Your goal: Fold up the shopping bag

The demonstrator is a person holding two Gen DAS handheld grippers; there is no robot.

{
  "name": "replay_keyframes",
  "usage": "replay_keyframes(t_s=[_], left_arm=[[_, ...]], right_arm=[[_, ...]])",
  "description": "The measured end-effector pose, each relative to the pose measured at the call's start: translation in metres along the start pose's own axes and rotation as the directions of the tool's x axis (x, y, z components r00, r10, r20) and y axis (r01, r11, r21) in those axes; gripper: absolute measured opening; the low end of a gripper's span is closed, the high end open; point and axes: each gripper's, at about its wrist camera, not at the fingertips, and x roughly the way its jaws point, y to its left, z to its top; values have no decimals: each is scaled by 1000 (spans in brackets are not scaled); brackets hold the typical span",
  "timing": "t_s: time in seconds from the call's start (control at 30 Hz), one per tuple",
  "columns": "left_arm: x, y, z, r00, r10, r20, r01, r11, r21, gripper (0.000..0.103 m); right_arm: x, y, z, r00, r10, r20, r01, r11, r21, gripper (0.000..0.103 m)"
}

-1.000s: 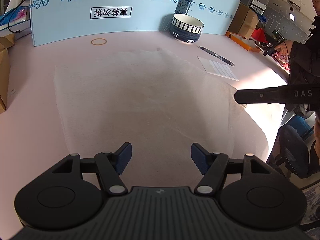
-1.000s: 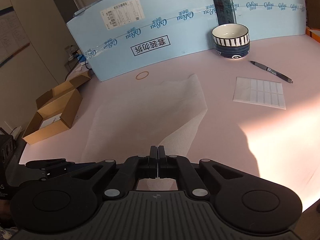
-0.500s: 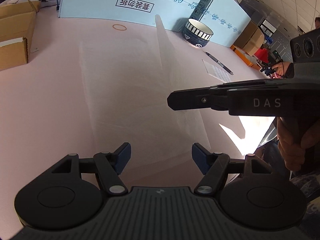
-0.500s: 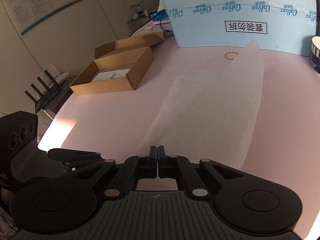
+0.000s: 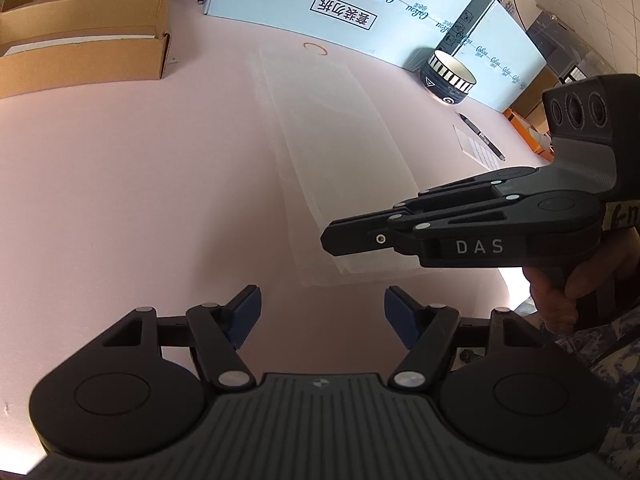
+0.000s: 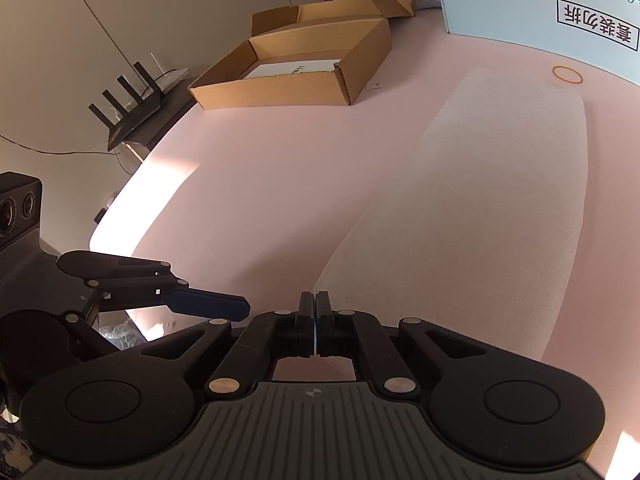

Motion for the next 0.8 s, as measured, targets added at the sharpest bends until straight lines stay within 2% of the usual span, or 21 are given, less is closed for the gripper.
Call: replay_keyframes(t_s=[0.43,0.5,0.53,0.57,0.6,0.7,0.8], left_arm=[[-3,10,-5,1000,6,-21,-6,1000,-11,69],[-3,10,-4,1000,8,-23,-9,1000,-13,69],[-3,11,-3,1000,12,-23,-12,1000,-14,69],[-5,12,-2,1000,19,-22,-19,1000,-16,69],[-6,14,-1,999,27,-19,-27,999,-19,69],[-16,19,3,999,43,-12,-44,999,-18,69],[-28,22,14,998,53,22,-53,999,6,66]], right_arm=[[16,-4,0,1000,-11,-19,12,999,35,3],[16,-7,1,1000,2,-14,-1,999,55,5],[13,-8,1,1000,1,-9,0,998,67,12],[10,-9,2,1000,0,-5,1,997,80,25],[6,-10,3,1000,1,4,-2,996,94,30],[-20,-17,4,997,38,63,-47,988,145,32],[-48,-25,1,990,-13,144,-14,982,188,31]])
